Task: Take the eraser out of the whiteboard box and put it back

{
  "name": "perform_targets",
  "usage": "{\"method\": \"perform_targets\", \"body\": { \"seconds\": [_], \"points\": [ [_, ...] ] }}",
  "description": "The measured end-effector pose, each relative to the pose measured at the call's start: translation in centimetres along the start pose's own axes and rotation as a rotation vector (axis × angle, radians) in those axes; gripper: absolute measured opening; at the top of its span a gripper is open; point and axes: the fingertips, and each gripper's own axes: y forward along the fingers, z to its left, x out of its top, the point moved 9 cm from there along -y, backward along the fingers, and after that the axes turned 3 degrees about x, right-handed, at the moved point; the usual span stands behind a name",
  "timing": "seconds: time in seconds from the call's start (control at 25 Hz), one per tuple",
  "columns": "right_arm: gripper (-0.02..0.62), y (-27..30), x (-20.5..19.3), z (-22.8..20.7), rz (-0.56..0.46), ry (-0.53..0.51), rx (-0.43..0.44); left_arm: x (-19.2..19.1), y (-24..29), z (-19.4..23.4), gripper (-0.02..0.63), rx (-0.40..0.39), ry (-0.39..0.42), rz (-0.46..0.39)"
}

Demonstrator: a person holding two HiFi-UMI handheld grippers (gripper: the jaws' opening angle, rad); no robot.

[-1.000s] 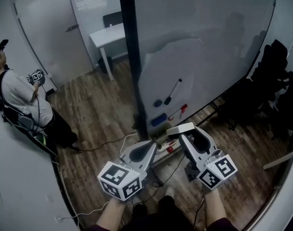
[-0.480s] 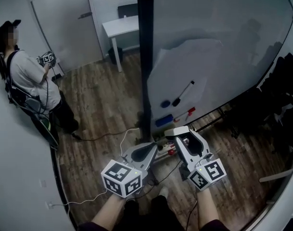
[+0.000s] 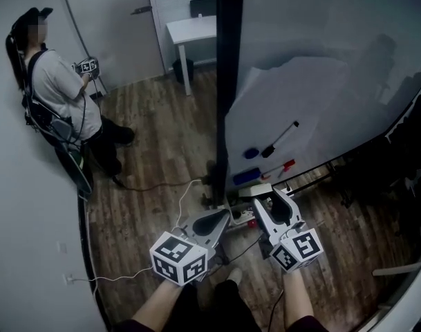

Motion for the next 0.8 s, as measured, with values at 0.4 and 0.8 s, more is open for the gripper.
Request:
{"method": "perform_targets", "body": {
  "seconds": [0.4, 0.8],
  "points": [
    [0.186, 1.3, -2.0, -0.7, 0.063, -0.051, 0.063, -0.9, 0.2, 0.3, 0.006, 0.043, -0.017, 0.001],
    [0.196, 2.1, -3.9, -1.5, 0.093, -0.032, 0.066, -1.8, 0.0, 0.3, 0.006, 0.067, -0.022, 0.01]
  ]
}}
